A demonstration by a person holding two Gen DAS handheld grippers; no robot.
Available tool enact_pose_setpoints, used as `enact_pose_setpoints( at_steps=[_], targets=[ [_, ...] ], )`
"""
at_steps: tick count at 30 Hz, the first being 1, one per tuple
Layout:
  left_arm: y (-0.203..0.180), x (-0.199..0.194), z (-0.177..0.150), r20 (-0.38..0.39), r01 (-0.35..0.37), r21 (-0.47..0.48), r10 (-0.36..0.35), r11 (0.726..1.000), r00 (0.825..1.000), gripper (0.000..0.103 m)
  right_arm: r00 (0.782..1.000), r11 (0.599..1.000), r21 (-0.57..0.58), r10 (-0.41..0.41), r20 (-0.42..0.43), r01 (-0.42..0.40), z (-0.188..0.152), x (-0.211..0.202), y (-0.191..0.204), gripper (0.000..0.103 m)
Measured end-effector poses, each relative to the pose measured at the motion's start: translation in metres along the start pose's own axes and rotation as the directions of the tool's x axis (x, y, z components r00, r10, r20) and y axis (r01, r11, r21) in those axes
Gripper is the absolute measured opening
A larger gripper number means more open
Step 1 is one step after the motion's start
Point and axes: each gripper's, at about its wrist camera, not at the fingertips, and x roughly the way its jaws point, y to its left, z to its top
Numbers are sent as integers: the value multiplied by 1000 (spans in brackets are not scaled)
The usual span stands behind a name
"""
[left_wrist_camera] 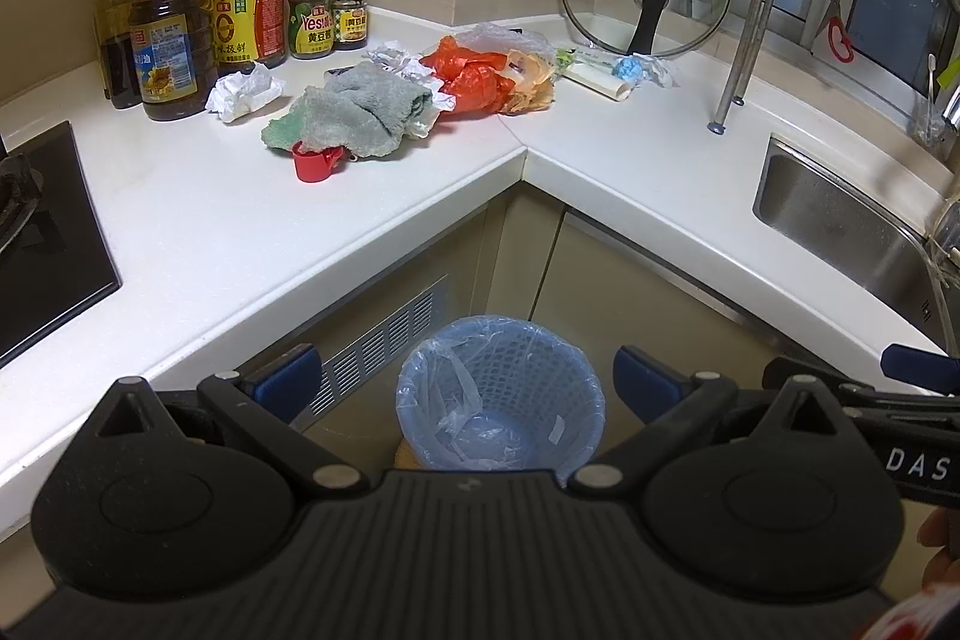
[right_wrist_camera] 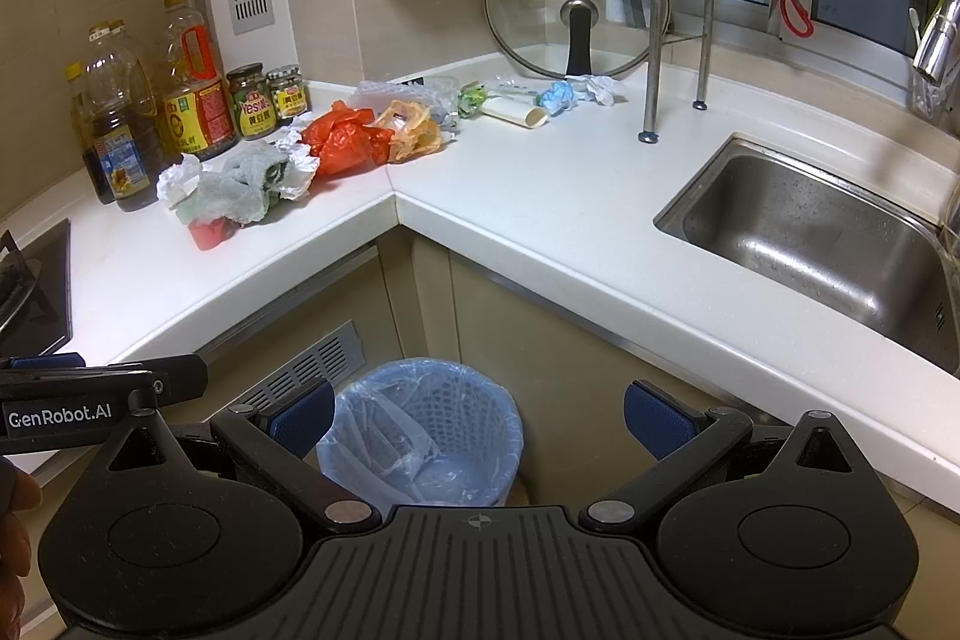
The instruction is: Collect trash
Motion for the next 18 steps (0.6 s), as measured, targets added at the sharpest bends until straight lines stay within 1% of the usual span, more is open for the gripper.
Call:
enact_pose_setpoints(
  at_steps=[5,6,12,18],
  targets=[
    [0,0,0,0,0,-1,0,1000,1000,103,1000,1000,2,-1,1,1,1,0,1,103],
    [0,0,0,1,1,-1,-1,1000,1000,103,1000,1000,4,-1,0,1,-1,3,-5,103],
    [0,6,6,4,22,-2,-22,1000,1000,103,1000,1000,14,-12,-4,12,2,9,-7,103],
    [21,14,23,18,45,-5,-45,999,999,103,999,999,39,-30,15,30,12,12,-1,103]
  ],
)
